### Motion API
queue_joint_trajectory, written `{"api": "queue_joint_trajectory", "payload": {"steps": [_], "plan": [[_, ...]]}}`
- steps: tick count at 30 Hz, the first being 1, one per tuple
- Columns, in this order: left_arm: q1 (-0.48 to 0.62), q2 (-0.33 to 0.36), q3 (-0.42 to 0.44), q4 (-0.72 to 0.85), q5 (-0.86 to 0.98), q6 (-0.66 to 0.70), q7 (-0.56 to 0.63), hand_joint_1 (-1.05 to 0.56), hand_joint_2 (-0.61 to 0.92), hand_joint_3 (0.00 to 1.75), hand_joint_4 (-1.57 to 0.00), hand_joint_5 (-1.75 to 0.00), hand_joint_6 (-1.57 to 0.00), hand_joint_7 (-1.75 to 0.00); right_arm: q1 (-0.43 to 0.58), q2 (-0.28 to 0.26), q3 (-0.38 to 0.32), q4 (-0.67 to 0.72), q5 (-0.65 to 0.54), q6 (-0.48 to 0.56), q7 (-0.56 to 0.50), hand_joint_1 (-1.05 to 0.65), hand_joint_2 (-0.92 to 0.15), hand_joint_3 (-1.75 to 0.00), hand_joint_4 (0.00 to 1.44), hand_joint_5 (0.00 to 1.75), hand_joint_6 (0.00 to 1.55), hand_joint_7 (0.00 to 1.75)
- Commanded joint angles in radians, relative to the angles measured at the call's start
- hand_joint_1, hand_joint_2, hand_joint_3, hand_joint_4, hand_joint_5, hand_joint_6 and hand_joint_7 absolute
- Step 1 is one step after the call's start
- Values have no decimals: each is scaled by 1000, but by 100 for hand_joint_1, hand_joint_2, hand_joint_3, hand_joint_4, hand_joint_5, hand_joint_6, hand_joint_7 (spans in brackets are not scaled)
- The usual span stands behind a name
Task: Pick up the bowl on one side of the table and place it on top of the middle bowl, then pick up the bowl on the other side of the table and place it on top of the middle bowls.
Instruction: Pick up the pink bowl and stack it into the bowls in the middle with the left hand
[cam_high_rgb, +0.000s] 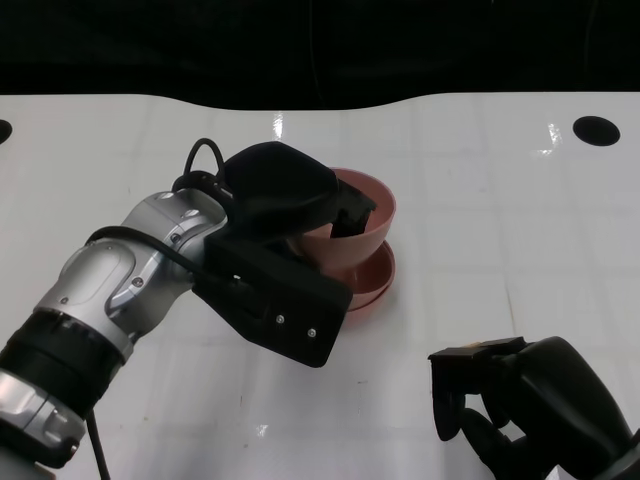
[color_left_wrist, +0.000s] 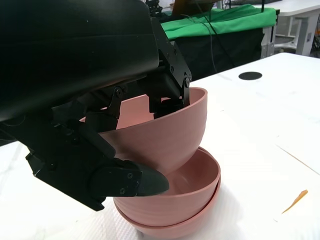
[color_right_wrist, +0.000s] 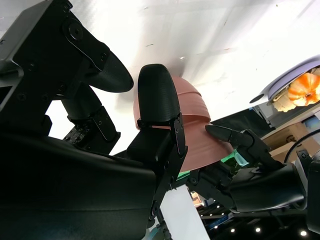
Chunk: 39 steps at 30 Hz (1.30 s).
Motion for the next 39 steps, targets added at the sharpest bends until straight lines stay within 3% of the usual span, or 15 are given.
{"api": "queue_joint_trajectory", "payload": {"steps": [1,3,6,7,10,13,16,20,23,25,29,39], "plan": [[-25,0,-13,29,10,1,-6,-23,65,65,-87,-175,-75,-147,1,-2,0,-7,-8,-1,-11,-7,-13,-161,99,175,84,162],[-28,-3,-17,41,10,-1,-9,-24,71,55,-87,-175,-73,-148,1,0,1,-6,-6,0,-9,-7,-13,-161,99,175,84,162],[-33,-6,-31,68,19,-7,2,-26,83,31,-84,-175,-79,-121,0,-1,1,-7,-5,1,-7,-8,-14,-162,99,175,83,162],[-34,-7,-34,74,22,-10,5,-27,87,22,-82,-175,-84,-102,-1,-1,1,-7,-6,0,-8,-9,-14,-162,99,175,83,163],[-36,-10,-48,93,43,-10,19,-29,91,15,-81,-166,-91,-76,3,-3,-1,-13,-7,5,-5,-9,-14,-162,99,175,83,162],[-33,-15,-55,106,56,1,21,-31,92,6,-83,-138,-99,-48,6,-4,-1,-13,0,-3,-6,-9,-14,-162,98,175,83,162],[-31,-13,-65,115,72,6,31,-34,92,9,-79,-109,-98,-35,7,-5,-3,-17,4,-4,-4,-9,-14,-162,99,175,83,162],[-29,-17,-84,118,103,29,24,-43,92,22,-61,-69,-77,-13,11,-13,-7,-16,5,-6,-1,-9,-14,-163,99,175,83,161],[-20,-19,-84,113,106,43,24,-49,92,19,-46,-52,-63,-3,11,-14,-6,-13,5,-11,-5,-9,-15,-163,98,175,83,161],[-15,-18,-85,109,113,45,38,-50,92,18,-44,-49,-60,-1,11,-14,-6,-12,4,-12,-5,-9,-15,-163,98,175,83,161],[-6,-10,-81,87,116,48,49,-64,92,21,-28,-38,-40,0,10,-14,-7,-13,12,-8,4,-9,-14,-162,99,175,84,160],[29,29,-73,12,119,67,30,-76,92,27,-20,-35,-31,0,7,-16,-11,-9,19,-13,8,-8,-14,-162,98,175,83,160]]}}
